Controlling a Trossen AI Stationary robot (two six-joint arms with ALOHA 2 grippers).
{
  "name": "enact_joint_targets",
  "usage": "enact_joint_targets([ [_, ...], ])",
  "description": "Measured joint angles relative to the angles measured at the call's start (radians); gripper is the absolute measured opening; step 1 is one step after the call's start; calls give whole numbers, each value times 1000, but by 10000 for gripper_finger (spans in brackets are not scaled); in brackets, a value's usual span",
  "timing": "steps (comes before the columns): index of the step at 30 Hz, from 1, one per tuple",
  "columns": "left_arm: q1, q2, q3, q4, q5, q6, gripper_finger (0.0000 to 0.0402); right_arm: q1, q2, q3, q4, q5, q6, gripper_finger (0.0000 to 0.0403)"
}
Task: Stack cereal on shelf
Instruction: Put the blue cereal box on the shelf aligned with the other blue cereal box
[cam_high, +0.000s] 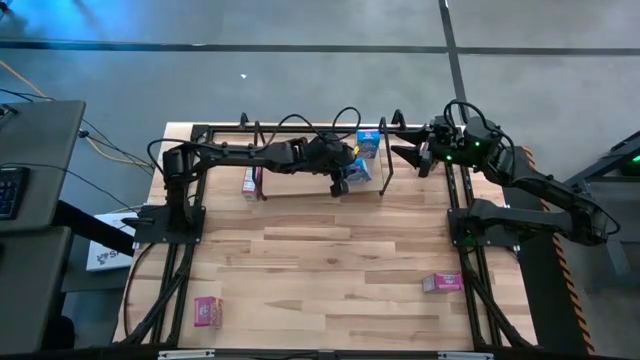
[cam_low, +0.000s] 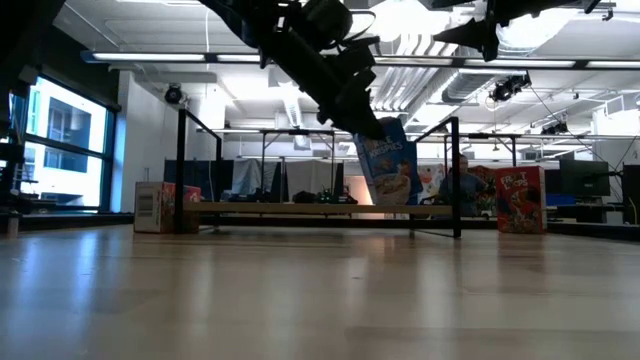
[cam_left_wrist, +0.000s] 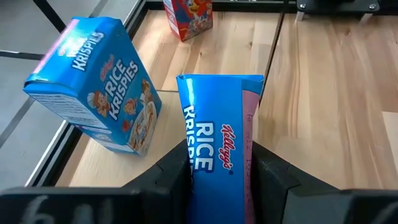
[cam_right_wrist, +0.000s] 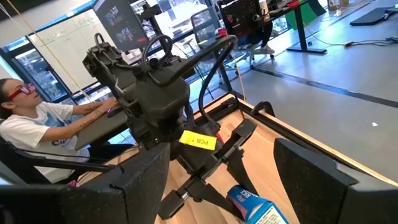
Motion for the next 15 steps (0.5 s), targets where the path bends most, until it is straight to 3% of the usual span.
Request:
enact_joint_targets([
  [15,0,1,0,75,0,0,217,0,1,0,0,18,19,279],
])
